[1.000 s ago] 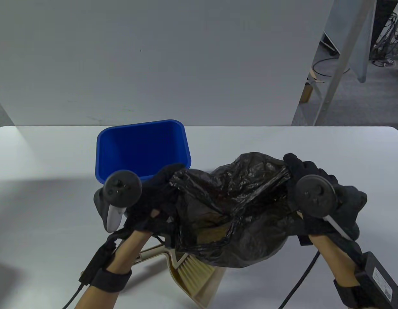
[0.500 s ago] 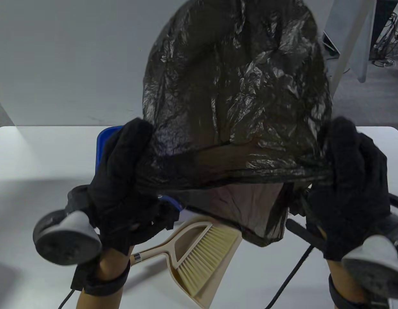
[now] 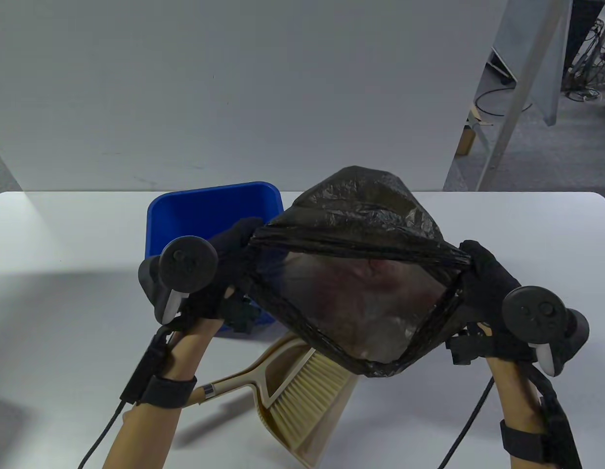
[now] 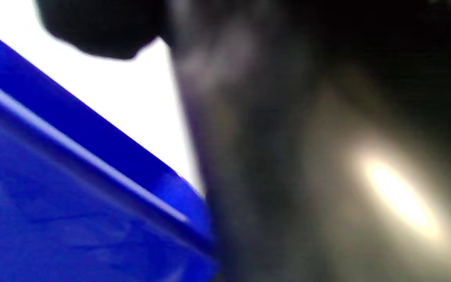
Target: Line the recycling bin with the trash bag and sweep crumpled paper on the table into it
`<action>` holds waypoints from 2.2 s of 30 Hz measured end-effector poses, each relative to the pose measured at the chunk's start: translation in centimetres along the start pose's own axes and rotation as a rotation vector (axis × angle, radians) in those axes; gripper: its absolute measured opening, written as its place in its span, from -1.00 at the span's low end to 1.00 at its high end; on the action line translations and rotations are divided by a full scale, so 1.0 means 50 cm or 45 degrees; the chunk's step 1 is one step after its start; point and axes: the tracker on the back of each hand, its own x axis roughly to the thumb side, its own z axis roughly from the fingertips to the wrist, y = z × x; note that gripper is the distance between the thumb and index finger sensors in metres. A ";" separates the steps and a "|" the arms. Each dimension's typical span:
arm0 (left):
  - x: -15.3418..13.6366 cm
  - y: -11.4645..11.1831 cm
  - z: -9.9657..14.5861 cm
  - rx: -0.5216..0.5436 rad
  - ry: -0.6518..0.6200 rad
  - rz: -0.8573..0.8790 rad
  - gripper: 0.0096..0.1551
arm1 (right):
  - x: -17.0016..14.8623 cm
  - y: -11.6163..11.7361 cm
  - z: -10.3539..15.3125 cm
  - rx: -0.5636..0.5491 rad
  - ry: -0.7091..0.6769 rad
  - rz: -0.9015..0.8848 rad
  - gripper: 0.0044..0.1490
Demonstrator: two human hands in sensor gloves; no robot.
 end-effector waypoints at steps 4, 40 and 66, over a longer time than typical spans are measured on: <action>-0.003 -0.027 0.009 -0.214 0.017 0.352 -0.44 | 0.013 0.016 0.010 0.175 0.063 -0.286 -0.49; 0.151 -0.125 0.142 -0.932 -0.338 1.463 -0.22 | 0.270 0.039 0.109 0.748 -0.394 -0.787 -0.46; 0.143 0.093 0.122 -0.518 -0.538 1.382 -0.25 | 0.480 0.067 0.059 0.648 -0.774 -0.873 -0.49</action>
